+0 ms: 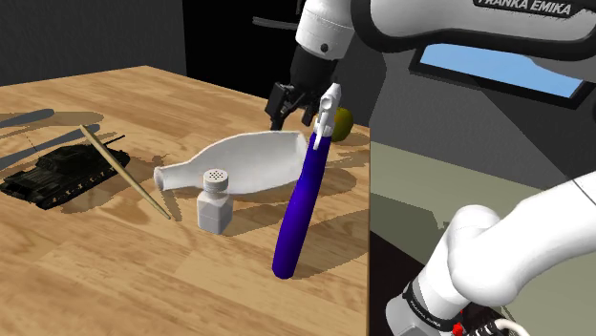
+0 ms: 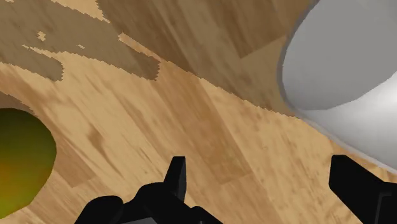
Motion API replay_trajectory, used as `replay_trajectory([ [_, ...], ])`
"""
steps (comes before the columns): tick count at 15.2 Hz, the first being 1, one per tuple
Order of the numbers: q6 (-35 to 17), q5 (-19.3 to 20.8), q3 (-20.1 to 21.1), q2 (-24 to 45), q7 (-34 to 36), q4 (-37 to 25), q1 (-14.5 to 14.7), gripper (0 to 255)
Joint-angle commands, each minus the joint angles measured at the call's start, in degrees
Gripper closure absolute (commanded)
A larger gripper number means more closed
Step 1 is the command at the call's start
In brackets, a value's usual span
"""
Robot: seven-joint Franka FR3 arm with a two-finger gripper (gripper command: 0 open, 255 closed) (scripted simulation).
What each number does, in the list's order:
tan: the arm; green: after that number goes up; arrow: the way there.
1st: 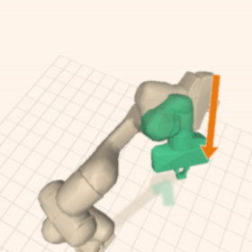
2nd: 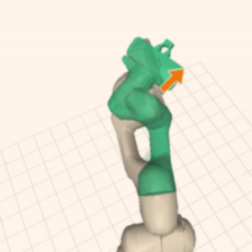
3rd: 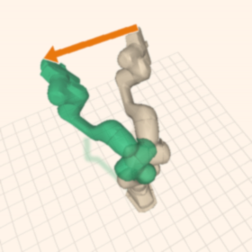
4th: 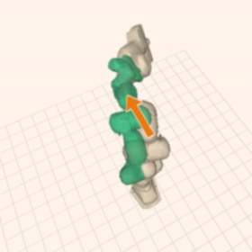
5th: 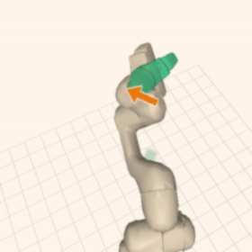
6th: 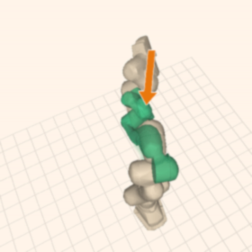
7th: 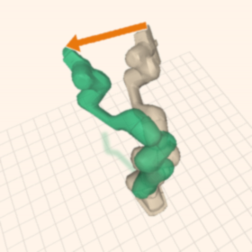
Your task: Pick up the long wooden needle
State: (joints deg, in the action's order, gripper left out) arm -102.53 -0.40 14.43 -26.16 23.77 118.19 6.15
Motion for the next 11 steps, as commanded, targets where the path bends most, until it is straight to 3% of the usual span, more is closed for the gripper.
replay_trajectory([
  [1,-0.55,0.55,2.01,3.19,1.74,-2.38,0.34,0],
  [11,-0.37,8.56,12.12,21.92,12.25,-20.0,2.92,0],
])
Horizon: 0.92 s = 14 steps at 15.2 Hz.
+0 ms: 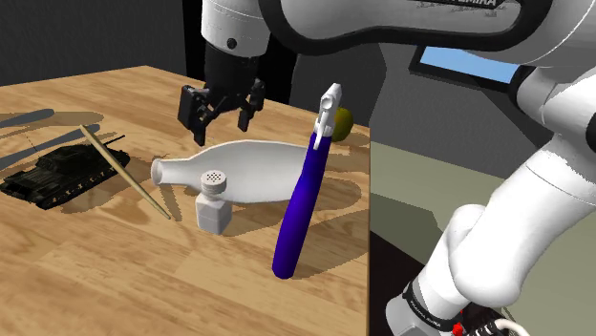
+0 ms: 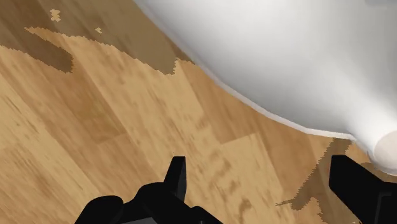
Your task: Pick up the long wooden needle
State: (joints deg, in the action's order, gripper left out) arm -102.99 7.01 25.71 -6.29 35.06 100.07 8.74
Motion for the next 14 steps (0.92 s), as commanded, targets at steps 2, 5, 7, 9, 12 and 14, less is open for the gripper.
replay_trajectory([
  [2,0.99,3.86,2.54,6.49,3.22,-6.39,1.52,0],
  [5,3.06,8.48,4.57,13.65,6.41,-14.03,4.22,0],
  [7,4.95,11.79,5.45,18.75,8.23,-19.84,6.74,0],
  [9,7.28,15.18,5.89,24.13,9.63,-26.43,9.89,0],
  [12,10.31,18.75,5.7,30.28,10.46,-34.7,14.13,0],
  [14,8.41,18.4,5.67,29.6,10.83,-32.11,13.52,0],
])
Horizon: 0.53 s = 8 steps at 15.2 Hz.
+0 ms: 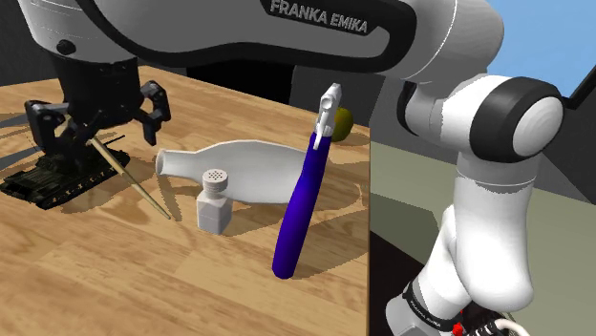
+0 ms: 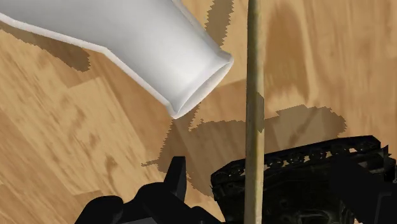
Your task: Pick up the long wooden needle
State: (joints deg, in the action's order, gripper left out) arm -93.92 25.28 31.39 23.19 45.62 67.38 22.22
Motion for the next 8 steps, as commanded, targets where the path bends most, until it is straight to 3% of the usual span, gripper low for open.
replay_trajectory([
  [1,-1.57,0.0,0.01,-0.17,0.46,1.8,-0.26,0],
  [7,-5.54,-0.37,0.01,-1.19,1.32,6.84,-1.37,0],
  [8,-5.46,-0.31,0.02,-1.1,1.4,6.7,-1.25,255],
])
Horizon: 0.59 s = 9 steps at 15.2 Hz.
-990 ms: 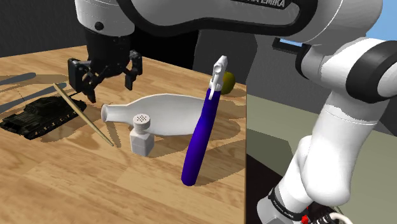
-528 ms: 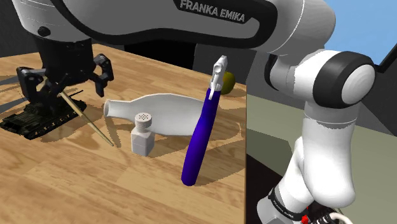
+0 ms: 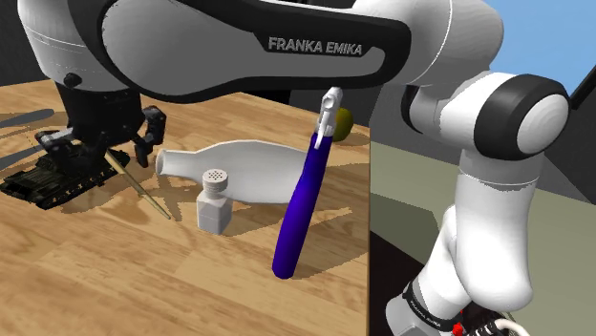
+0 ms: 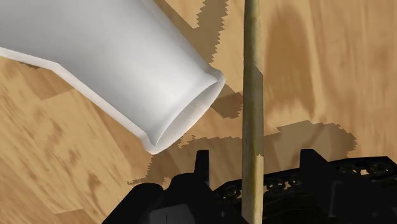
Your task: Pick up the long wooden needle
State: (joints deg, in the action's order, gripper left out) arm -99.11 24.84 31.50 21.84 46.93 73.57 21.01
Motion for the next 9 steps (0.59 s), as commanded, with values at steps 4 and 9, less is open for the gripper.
replay_trajectory([
  [4,-0.07,0.09,-0.09,0.19,-0.01,0.34,-0.07,255],
  [9,-0.35,0.07,-0.11,0.16,0.01,0.65,-0.16,255],
])
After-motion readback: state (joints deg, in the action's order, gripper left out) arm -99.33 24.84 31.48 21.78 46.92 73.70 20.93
